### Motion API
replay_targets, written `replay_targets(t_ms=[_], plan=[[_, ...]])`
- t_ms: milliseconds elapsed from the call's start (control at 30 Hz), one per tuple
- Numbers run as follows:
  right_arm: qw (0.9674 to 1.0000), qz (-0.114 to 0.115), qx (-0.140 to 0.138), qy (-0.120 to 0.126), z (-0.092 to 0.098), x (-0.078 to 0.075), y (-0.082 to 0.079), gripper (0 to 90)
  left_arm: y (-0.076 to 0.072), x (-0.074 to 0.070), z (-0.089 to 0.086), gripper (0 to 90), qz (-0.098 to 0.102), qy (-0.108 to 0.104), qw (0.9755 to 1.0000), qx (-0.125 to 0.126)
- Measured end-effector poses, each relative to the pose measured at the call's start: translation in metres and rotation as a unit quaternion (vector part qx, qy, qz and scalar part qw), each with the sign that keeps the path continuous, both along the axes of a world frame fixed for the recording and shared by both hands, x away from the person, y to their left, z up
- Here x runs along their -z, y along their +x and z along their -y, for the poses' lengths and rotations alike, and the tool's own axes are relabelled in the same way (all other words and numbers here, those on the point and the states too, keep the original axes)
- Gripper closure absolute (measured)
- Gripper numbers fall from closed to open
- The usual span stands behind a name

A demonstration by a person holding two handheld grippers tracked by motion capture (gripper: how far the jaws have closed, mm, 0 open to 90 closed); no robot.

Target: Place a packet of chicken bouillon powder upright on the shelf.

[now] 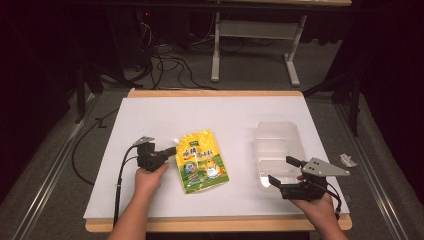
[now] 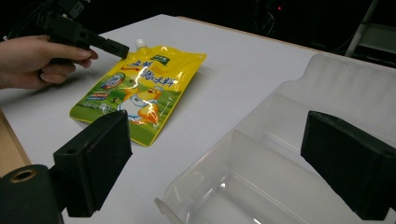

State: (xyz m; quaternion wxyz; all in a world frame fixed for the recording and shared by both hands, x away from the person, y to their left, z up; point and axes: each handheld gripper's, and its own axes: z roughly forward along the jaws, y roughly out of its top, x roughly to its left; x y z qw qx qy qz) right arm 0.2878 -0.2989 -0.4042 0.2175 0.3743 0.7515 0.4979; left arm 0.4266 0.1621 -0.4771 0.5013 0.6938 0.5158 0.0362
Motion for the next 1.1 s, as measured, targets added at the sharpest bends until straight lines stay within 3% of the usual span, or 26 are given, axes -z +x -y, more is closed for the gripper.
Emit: replay_targets(t_ms=[67, 167, 300, 467, 500, 600, 633, 733, 767, 800, 967, 1067, 1100], plan=[[1.0, -0.001, 0.001, 0.0, 0.0, 0.0, 0.0, 9.0, 0.0, 0.001, 0.001, 89.8, -0.001, 0.008, 1.0, 0.002], [1.0, -0.001, 0.002, 0.0, 0.0, 0.0, -0.001, 9.1, -0.001, -0.001, 0.002, 90.0, 0.01, 0.004, 0.9999, 0.002], [1.0, 0.0, 0.001, 0.0, 0.0, 0.0, 0.0, 9.2, -0.006, -0.008, 0.002, 90.0, 0.035, 0.0, 0.9994, 0.004], [1.0, 0.0, -0.001, -0.001, -0.001, 0.0, -0.001, 9.5, -0.013, -0.019, 0.008, 90.0, 0.072, 0.015, 0.9973, 0.006], [1.0, 0.0, -0.002, -0.001, -0.001, -0.001, -0.001, 9.6, -0.013, -0.019, 0.008, 90.0, 0.072, 0.015, 0.9973, 0.006], [1.0, 0.003, -0.004, 0.0, -0.002, -0.001, -0.001, 10.5, -0.022, -0.029, 0.014, 90.0, 0.111, 0.031, 0.9933, 0.011], [1.0, 0.003, -0.004, 0.0, -0.002, -0.001, -0.001, 10.5, -0.022, -0.029, 0.014, 90.0, 0.111, 0.031, 0.9933, 0.011], [1.0, 0.003, -0.004, 0.002, -0.002, -0.001, -0.002, 12.1, -0.032, -0.037, 0.017, 90.0, 0.141, 0.037, 0.9892, 0.015], [1.0, 0.005, -0.005, 0.002, -0.002, -0.002, -0.002, 12.3, -0.032, -0.037, 0.017, 90.0, 0.141, 0.037, 0.9892, 0.015], [1.0, 0.005, -0.005, 0.003, -0.002, -0.002, -0.003, 12.5, -0.037, -0.041, 0.018, 90.0, 0.157, 0.044, 0.9865, 0.018], [0.9999, 0.008, -0.007, 0.006, -0.003, -0.003, -0.004, 13.2, -0.052, -0.052, 0.022, 90.0, 0.195, 0.055, 0.9789, 0.026], [0.9999, 0.01, -0.012, 0.007, -0.005, -0.004, -0.005, 14.0, -0.061, -0.058, 0.024, 90.0, 0.213, 0.058, 0.975, 0.03], [0.9999, 0.009, -0.012, 0.008, -0.005, -0.004, -0.006, 14.1, -0.061, -0.058, 0.024, 90.0, 0.213, 0.058, 0.975, 0.03]])
